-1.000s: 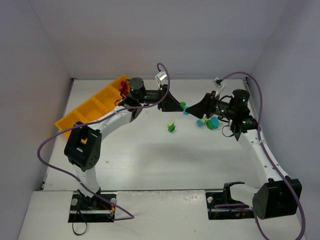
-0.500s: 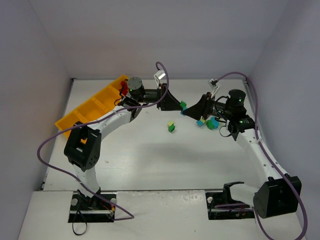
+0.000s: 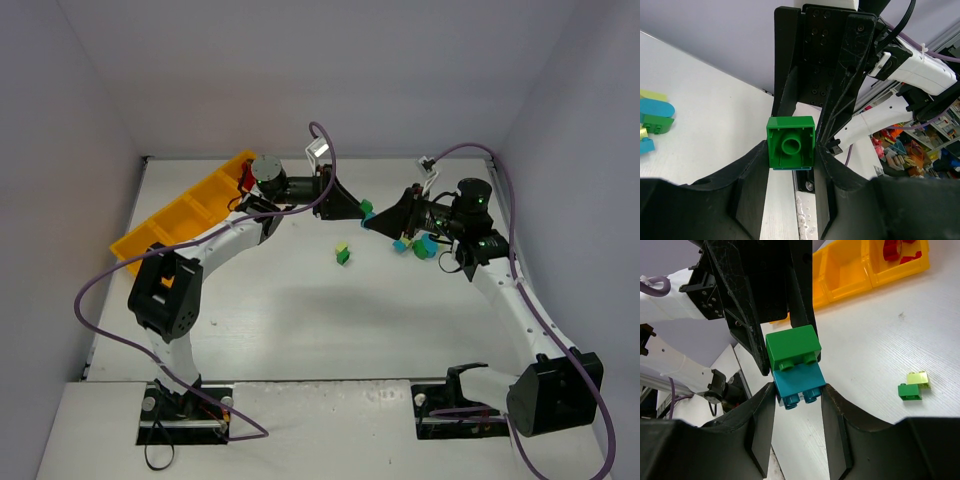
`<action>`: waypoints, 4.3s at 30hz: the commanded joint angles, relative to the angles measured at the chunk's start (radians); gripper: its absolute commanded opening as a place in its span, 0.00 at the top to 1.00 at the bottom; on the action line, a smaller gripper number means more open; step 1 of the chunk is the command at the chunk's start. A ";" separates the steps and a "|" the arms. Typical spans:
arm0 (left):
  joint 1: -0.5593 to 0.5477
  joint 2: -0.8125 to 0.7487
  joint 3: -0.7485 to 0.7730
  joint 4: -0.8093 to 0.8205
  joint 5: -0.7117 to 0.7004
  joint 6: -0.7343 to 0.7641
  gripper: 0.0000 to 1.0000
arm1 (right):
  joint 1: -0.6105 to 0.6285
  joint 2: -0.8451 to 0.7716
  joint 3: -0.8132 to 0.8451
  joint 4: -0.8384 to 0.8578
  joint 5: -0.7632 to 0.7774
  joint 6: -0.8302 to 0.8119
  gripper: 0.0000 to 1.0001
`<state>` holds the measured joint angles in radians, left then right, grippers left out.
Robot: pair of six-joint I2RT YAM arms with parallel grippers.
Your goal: Sort the legos into containers by color
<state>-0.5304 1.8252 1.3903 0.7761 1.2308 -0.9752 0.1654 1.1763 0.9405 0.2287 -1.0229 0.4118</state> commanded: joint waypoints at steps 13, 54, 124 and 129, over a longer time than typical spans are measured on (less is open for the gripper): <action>0.027 -0.035 -0.027 0.288 0.022 -0.103 1.00 | -0.020 -0.012 0.027 0.035 -0.032 -0.019 1.00; 0.365 -0.202 0.134 -1.235 -1.163 0.897 1.00 | -0.035 -0.007 0.041 -0.019 0.021 -0.057 1.00; 0.038 -0.219 0.223 -1.003 -0.344 -0.103 0.18 | 0.166 -0.073 0.086 -0.042 0.297 -0.557 1.00; 0.010 -0.192 0.253 -1.006 -0.312 -0.126 0.18 | 0.229 -0.079 0.083 -0.031 0.381 -0.663 1.00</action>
<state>-0.5072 1.6325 1.5734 -0.2516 0.8761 -1.0546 0.3687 1.1233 0.9897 0.1097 -0.7204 -0.1387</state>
